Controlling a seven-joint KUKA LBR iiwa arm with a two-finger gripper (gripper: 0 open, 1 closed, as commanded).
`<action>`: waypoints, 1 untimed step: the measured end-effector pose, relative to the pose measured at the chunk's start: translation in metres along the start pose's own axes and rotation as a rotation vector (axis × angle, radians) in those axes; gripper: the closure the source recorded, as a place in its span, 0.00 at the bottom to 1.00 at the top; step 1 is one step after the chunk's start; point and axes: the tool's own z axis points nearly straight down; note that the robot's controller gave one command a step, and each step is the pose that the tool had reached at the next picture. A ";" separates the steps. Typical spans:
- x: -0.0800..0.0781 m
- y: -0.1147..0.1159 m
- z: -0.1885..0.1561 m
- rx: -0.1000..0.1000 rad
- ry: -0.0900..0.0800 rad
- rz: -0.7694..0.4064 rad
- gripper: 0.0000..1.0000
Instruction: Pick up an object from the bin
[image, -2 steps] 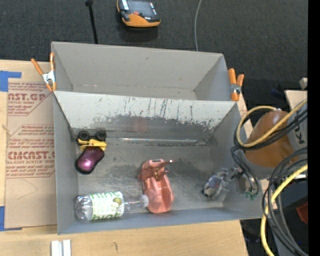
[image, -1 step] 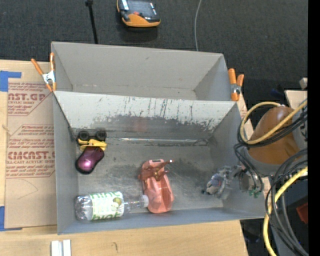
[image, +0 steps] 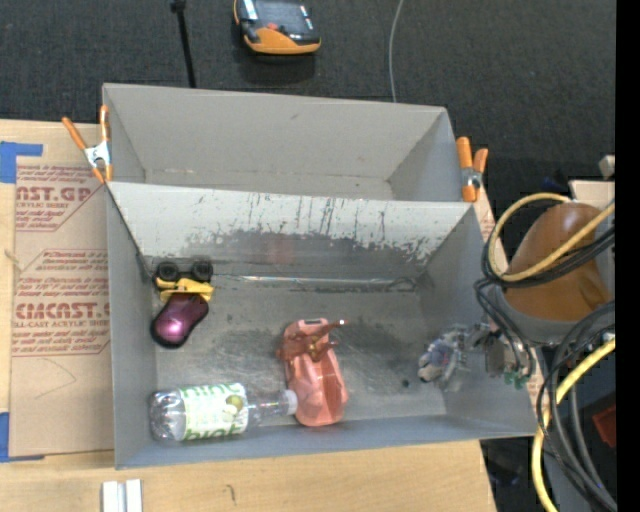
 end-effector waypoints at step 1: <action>-0.001 0.000 -0.012 0.000 -0.005 0.000 1.00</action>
Offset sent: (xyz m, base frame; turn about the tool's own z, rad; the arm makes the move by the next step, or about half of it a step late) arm -0.0001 -0.0001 0.0299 0.0000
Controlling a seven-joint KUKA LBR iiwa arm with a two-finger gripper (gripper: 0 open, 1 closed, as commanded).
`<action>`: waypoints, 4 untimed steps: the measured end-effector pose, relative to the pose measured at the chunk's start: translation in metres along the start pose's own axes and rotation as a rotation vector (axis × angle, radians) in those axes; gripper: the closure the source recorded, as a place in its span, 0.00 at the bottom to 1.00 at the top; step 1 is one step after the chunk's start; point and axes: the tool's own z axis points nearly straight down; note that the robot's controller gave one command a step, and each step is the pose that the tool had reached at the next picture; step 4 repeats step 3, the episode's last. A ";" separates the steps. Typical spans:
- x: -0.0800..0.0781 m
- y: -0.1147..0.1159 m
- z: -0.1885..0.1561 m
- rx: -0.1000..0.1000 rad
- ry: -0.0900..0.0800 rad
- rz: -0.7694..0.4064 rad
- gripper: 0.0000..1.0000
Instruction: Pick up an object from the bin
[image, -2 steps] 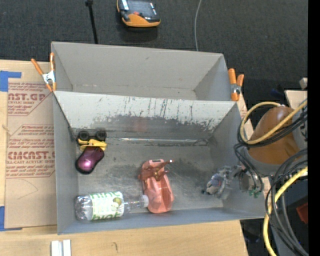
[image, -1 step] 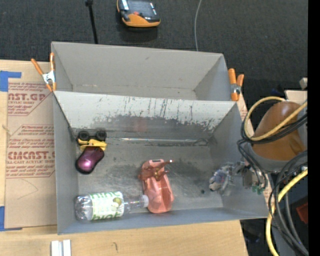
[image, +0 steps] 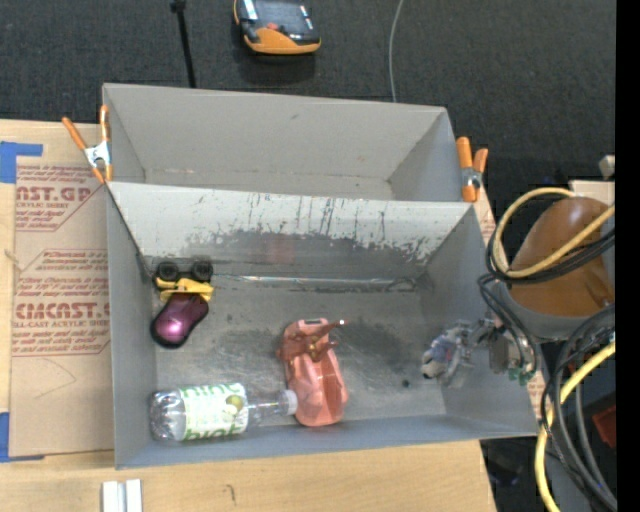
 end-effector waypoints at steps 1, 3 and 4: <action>0.000 0.000 -0.009 0.000 -0.001 0.000 1.00; 0.001 0.001 -0.029 0.000 0.007 0.000 1.00; 0.001 0.001 -0.029 0.000 0.007 0.000 1.00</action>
Offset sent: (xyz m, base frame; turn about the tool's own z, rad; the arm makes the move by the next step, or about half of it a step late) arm 0.0001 -0.0001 0.0415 0.0000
